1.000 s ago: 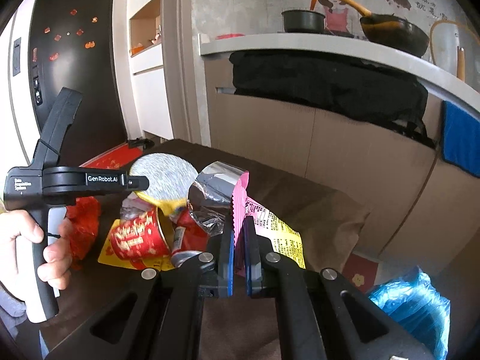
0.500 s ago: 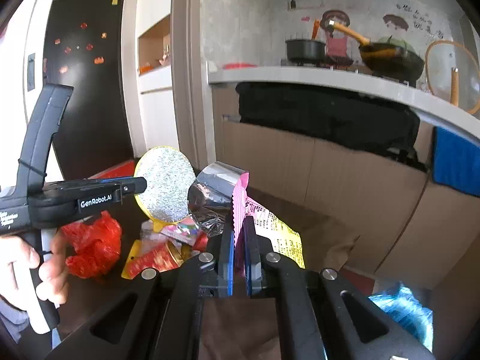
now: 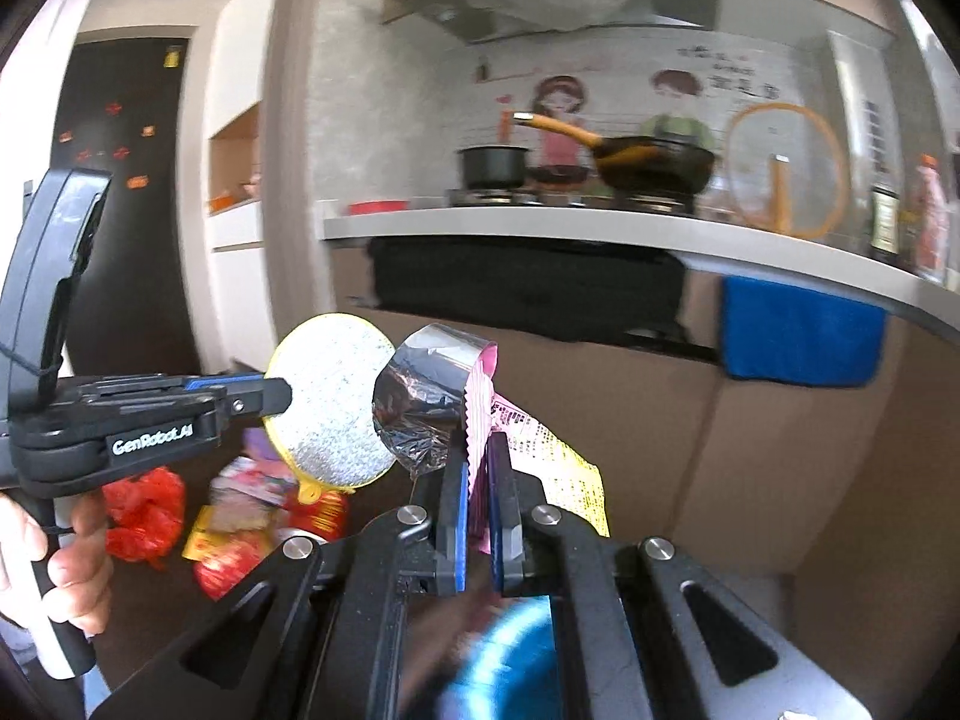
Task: Collect trash
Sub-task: 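Carry both items over the blue-lined bin and open both tools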
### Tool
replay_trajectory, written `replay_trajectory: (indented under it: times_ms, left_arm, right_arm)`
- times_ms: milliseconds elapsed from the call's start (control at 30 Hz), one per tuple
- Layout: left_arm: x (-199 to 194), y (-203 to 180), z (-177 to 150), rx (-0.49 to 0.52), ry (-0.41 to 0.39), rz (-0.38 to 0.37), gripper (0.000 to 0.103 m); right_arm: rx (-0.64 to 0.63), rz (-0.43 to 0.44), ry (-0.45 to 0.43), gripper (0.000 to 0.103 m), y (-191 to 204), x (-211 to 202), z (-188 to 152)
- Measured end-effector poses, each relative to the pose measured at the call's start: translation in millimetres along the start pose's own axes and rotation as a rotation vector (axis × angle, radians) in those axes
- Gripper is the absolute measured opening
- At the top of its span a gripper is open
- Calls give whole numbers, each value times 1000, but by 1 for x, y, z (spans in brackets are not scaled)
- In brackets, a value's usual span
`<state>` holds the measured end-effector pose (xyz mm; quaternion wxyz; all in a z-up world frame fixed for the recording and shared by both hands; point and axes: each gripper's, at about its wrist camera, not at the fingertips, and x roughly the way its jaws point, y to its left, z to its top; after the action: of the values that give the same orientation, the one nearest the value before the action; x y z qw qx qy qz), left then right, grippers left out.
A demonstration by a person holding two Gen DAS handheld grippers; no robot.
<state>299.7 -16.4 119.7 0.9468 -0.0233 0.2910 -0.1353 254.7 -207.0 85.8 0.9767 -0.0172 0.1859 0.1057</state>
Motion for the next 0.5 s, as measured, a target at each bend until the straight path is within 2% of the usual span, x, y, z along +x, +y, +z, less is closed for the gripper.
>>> replay_trajectory:
  times_ms: [67, 233, 333, 500]
  left_arm:
    - [19, -23, -7, 10, 50, -61, 11]
    - [65, -59, -36, 9, 184, -159, 11]
    - [93, -76, -56, 9, 266, -197, 11]
    - [121, -91, -84, 21, 358, -231, 11]
  right_arm:
    - [21, -22, 24, 5, -19, -1, -8]
    - [108, -47, 117, 5, -62, 10, -43]
    - [162, -41, 163, 5, -78, 21, -63]
    - [245, -38, 243, 5, -99, 43, -103]
